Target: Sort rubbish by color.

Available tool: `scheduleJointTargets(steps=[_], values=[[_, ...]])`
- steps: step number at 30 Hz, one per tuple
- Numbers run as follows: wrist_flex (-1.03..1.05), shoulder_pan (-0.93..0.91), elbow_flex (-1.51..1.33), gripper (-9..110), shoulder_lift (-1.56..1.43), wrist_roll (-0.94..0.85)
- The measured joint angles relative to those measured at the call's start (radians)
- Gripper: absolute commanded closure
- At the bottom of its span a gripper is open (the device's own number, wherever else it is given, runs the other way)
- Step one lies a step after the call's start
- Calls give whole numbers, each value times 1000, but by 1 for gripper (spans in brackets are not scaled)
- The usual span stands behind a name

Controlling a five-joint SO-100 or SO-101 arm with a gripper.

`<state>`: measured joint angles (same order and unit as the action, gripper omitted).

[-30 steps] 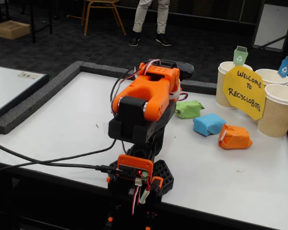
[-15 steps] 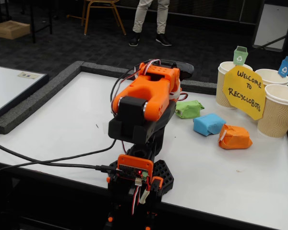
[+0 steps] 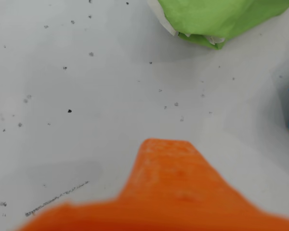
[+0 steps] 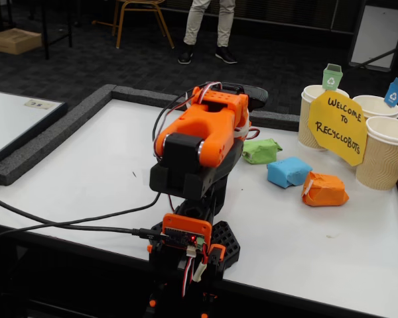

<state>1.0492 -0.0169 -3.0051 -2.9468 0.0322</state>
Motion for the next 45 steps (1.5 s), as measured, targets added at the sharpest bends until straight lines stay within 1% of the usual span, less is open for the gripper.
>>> scheduleJointTargets(steps=[8, 21, 28, 35, 45], values=[[0, 32, 0, 99, 0, 0], [0, 31, 0, 99, 0, 0], [0, -8, 0, 97, 0, 0], [-26, -100, 0, 97, 0, 0], [0, -104, 23, 97, 0, 0]])
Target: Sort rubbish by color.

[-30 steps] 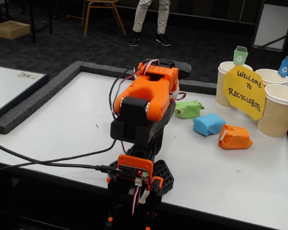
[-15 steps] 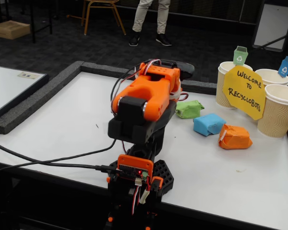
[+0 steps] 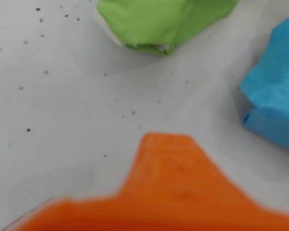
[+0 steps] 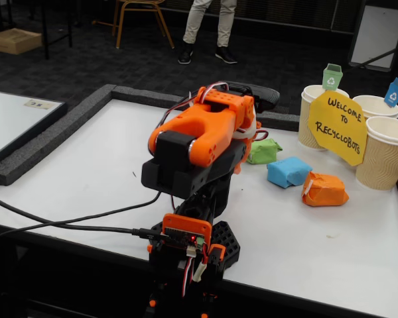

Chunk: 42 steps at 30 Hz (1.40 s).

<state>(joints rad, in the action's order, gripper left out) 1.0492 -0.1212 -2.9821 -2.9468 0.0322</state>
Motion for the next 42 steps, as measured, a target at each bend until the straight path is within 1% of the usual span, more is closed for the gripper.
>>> scheduleJointTargets(steps=[4, 10, 17, 23, 32, 36, 42], values=[[77, -5, 118, 97, 8, 0], [166, -34, 336, 97, 101, 0], [178, -83, 523, 98, 252, -41], [183, -126, 641, 98, 407, -129], [183, -166, 773, 98, 568, -146], [222, -170, 839, 98, 601, -153], [350, -167, 985, 98, 603, -153]])
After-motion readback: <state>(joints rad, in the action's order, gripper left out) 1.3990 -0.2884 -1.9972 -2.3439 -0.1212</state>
